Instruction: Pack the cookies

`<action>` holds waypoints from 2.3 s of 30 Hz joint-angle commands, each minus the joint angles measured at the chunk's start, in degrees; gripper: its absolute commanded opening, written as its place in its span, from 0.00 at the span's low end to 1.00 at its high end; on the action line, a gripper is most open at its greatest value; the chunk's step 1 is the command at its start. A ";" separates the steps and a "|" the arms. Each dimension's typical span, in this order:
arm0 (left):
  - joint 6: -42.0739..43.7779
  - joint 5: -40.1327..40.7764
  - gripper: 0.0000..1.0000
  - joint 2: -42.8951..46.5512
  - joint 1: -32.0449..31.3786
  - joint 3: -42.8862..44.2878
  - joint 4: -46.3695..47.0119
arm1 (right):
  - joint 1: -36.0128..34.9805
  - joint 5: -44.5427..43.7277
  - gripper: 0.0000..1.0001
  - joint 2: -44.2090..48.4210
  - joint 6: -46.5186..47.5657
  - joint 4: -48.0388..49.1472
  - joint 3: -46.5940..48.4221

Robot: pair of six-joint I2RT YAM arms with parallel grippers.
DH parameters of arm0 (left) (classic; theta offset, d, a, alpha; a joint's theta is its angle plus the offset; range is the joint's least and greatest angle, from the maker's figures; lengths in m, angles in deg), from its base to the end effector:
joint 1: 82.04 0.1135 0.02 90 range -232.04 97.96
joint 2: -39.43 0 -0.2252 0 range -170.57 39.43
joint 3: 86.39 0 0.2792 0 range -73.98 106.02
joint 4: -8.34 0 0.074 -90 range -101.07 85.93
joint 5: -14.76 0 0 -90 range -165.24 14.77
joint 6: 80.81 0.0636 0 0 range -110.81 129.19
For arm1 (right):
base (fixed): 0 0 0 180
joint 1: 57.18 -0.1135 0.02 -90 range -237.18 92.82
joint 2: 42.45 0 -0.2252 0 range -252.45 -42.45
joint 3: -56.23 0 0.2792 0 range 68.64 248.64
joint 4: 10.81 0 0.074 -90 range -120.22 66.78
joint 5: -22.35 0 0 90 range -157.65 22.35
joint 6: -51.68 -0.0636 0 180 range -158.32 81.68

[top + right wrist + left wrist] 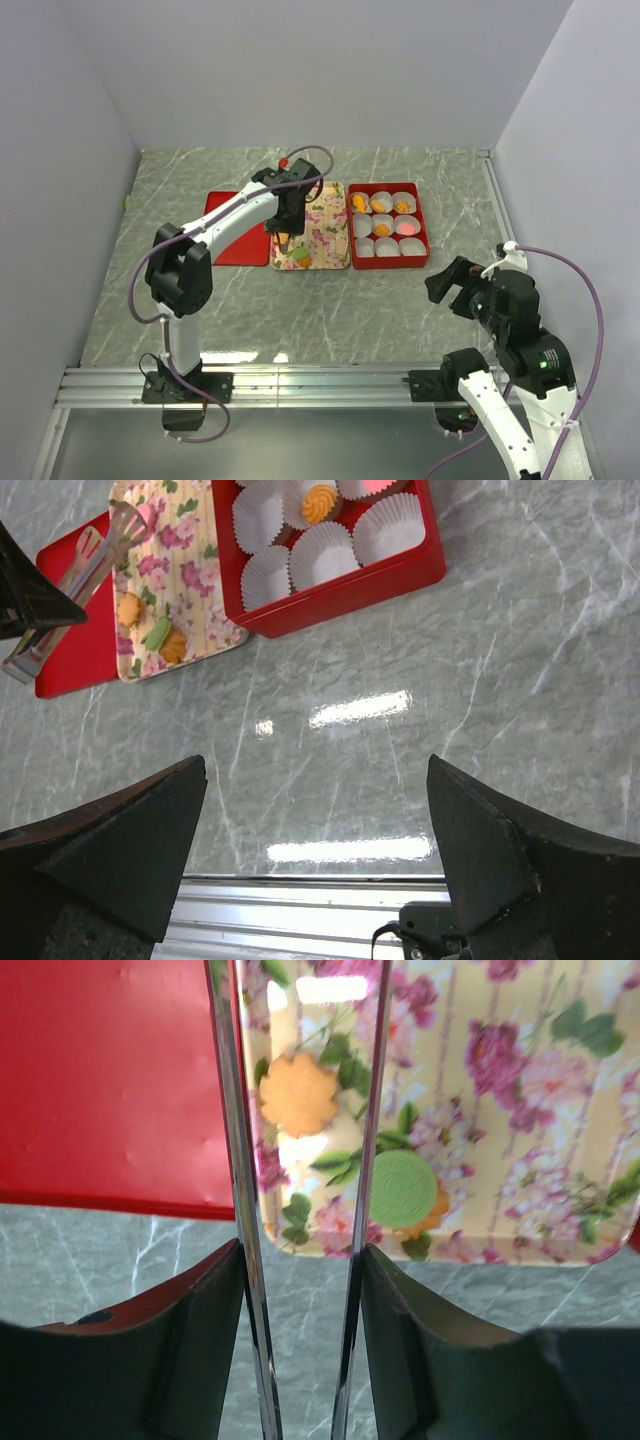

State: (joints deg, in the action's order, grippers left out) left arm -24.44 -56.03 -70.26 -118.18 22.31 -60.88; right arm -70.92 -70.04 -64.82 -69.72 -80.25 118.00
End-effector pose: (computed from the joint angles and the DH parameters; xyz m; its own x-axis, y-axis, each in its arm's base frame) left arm 0.3519 -0.2310 0.1946 -0.8913 0.0033 -0.4534 -0.0320 0.9970 0.0703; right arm 0.1430 0.0322 0.3076 -0.5204 0.4086 -0.7498 0.0807 0.8977 0.4332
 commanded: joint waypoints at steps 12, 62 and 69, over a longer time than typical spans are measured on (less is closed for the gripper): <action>1.11 3.13 0.50 -4.31 -0.33 17.26 -7.69 | -0.50 -0.60 0.97 -2.06 0.90 1.93 0.12; 1.63 -5.93 0.48 -9.75 4.50 17.00 -4.62 | -0.33 -1.91 0.97 -1.80 -0.16 1.58 0.03; 2.07 -5.75 0.48 -10.81 5.29 18.67 -5.49 | -0.41 -2.09 0.97 -1.62 -0.16 1.58 0.03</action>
State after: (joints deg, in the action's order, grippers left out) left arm -23.19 -61.45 -80.95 -113.42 37.92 -66.06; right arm -70.92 -71.11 -66.02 -69.98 -80.25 118.00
